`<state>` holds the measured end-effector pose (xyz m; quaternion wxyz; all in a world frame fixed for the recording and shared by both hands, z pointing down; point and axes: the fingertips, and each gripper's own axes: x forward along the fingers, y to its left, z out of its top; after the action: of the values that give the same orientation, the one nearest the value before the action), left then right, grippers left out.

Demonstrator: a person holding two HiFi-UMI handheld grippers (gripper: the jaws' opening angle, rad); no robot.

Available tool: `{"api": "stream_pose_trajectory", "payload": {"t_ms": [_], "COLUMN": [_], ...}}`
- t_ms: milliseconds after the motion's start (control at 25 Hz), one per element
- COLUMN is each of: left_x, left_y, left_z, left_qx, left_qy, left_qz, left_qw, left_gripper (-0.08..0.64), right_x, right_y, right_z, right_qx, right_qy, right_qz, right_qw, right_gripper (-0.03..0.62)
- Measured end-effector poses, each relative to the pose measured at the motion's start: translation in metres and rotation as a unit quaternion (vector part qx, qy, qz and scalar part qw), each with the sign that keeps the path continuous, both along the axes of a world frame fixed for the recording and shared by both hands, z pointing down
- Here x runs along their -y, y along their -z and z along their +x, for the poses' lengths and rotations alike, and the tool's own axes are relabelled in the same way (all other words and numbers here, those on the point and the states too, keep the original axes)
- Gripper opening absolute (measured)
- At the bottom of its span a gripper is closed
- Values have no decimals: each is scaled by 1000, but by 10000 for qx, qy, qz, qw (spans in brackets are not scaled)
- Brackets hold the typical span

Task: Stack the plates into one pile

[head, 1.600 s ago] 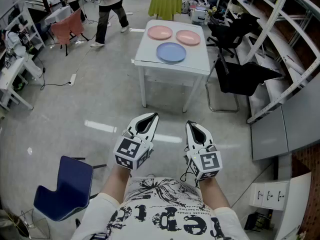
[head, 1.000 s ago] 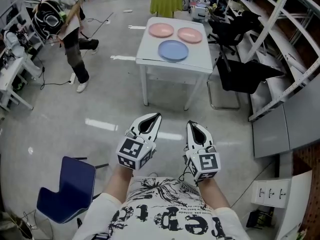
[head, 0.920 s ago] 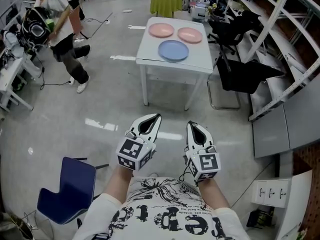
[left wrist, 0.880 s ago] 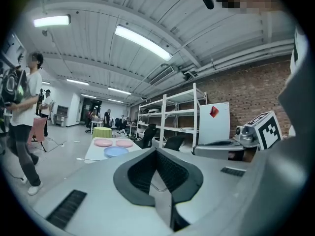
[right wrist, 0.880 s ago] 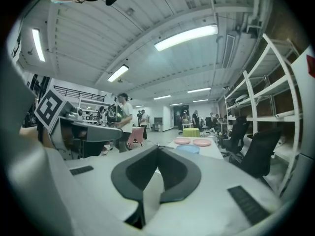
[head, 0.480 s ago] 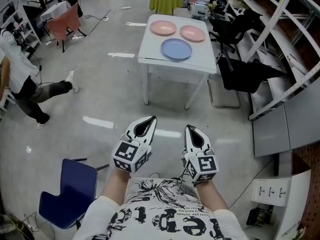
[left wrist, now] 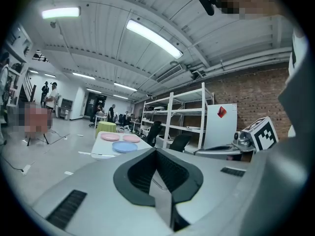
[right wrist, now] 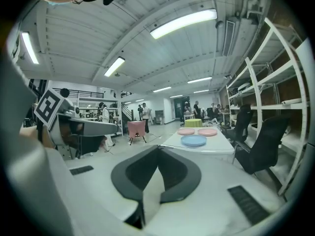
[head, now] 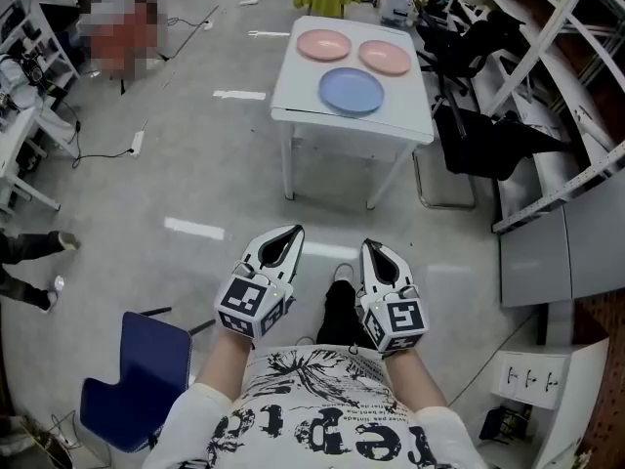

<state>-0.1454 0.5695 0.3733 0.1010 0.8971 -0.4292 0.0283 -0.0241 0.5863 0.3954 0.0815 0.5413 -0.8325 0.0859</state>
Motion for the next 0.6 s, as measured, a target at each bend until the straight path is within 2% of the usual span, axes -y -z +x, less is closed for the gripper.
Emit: {"api": "stream_pose_trajectory", "payload": {"t_ms": [200, 360, 600], "left_x": [57, 117, 226], "left_y": [-7, -5, -4], "left_z": [12, 35, 80], "left_qx": [7, -53, 205], "left_qy": [144, 209, 289], "left_qz": [24, 0, -53], "left_qw": [9999, 9998, 9994], "left_gripper": [3, 3, 3], "right_x": [62, 127, 236], "right_y": [-9, -8, 0], "right_z": [21, 46, 86], "right_qx": [110, 167, 59], "right_qy": [34, 129, 317], "right_qz": [4, -6, -18], "right_qw": [9999, 9998, 9995], "right_gripper": [6, 6, 6]}}
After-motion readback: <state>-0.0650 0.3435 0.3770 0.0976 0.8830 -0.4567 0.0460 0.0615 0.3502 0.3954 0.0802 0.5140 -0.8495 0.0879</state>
